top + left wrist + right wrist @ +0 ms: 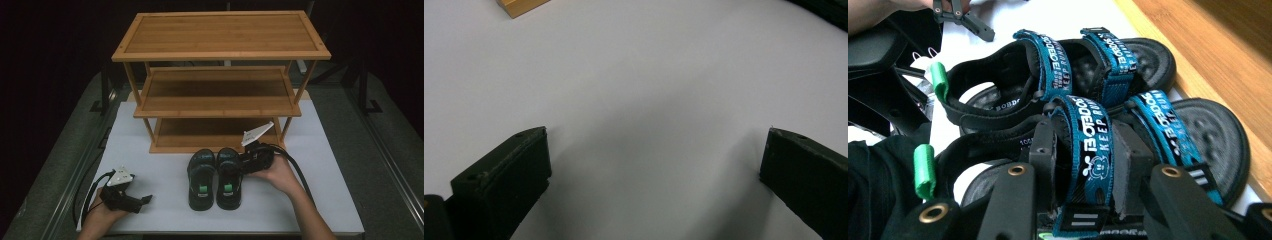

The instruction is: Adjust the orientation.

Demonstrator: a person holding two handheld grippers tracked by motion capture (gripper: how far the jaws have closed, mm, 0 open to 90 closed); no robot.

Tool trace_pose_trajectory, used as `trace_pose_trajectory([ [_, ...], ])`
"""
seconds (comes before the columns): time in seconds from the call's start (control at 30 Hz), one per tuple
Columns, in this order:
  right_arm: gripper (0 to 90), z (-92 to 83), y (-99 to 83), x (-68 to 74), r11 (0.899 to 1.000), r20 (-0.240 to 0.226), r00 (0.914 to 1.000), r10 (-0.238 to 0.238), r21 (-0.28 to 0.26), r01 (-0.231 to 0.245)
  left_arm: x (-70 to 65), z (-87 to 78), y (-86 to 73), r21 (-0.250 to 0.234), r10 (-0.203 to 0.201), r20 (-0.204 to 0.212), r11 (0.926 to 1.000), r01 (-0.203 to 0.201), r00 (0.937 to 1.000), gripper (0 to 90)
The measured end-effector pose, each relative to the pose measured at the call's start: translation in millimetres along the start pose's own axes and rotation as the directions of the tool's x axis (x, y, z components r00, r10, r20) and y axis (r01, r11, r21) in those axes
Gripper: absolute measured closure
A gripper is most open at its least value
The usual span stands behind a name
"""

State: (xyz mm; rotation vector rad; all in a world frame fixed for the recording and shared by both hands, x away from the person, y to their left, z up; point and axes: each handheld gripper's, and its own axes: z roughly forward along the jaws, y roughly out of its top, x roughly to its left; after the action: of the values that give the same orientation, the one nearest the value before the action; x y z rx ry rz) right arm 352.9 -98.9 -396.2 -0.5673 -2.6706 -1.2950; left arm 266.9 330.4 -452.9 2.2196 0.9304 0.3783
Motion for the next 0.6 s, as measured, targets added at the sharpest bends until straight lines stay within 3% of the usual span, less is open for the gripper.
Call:
trace_pose_trajectory([
  [0.2,64.6,1.2,-2.2,-1.4,1.0,0.002,1.0,-0.002,-0.012,0.002,0.0,0.0,0.0,0.001,0.0,0.001,1.0,0.0,1.0,0.0],
  [0.3,51.9,-0.1,-2.2,0.8,1.0,0.015,0.9999,-0.004,-0.024,0.005,-0.2,0.1,0.0,0.0,-0.002,0.001,1.0,0.002,1.0,0.0],
  [0.5,40.5,-11.4,-2.3,9.5,0.998,0.095,0.9953,-0.021,-0.056,0.026,0.8,-1.2,0.4,-0.006,-0.009,0.013,0.9999,0.009,0.9999,0.0],
  [0.6,39.5,-17.9,-3.2,14.6,0.997,0.121,0.9923,-0.026,-0.075,0.035,1.7,-5.0,1.7,-0.044,-0.018,0.042,0.9988,0.02,0.999,4.6],
])
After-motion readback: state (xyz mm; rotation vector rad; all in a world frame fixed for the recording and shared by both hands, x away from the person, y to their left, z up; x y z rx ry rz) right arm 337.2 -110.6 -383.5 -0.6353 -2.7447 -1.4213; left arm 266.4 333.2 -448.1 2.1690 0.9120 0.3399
